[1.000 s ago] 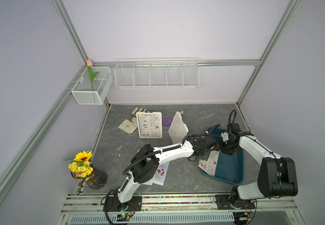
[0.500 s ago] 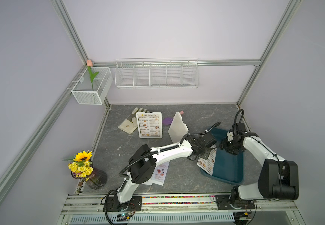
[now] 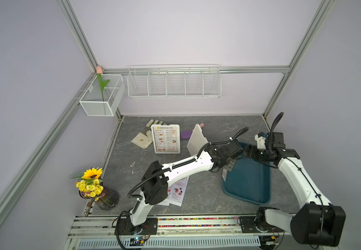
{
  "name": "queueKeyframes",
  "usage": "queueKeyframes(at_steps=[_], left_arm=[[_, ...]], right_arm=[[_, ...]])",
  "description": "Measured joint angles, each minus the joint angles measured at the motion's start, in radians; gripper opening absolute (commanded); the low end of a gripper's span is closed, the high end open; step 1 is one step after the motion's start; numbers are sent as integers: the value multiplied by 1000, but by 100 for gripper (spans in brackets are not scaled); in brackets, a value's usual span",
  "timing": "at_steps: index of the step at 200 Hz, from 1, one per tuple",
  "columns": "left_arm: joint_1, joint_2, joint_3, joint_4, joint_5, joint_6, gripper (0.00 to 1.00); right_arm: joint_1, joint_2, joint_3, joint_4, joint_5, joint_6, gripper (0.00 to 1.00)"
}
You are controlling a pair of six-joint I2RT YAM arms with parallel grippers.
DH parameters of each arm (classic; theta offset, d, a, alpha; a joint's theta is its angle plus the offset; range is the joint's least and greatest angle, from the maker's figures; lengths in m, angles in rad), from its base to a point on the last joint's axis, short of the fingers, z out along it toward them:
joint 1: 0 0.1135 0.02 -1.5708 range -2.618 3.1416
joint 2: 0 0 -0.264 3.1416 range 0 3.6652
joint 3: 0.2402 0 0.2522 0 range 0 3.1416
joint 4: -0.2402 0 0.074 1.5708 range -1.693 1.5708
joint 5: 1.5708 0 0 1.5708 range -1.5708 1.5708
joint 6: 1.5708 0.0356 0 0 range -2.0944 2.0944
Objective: Replace the menus in the menu holders
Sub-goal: Pick up the menu from the storage box.
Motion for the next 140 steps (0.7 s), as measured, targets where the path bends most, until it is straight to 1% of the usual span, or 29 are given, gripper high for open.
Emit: queueKeyframes(at_steps=[27, 46, 68, 90, 104, 140], left_arm=[[26, -66, 74, -23, -23, 85, 0], [51, -136, 99, -26, -48, 159, 0], [66, -197, 144, -38, -81, 245, 0], [64, -222, 217, -63, -89, 315, 0], [63, -230, 252, -72, -85, 348, 0], [63, -256, 267, -94, -29, 396, 0]], right_arm=[[-12, -63, 7, 96, -94, -7, 85], [-28, -72, 9, 172, -211, -17, 85], [-40, -72, 8, 278, -375, -19, 86], [-43, -63, -10, 451, -545, 2, 86], [-41, -37, -28, 577, -630, 34, 86], [-5, 46, -53, 847, -753, 121, 87]])
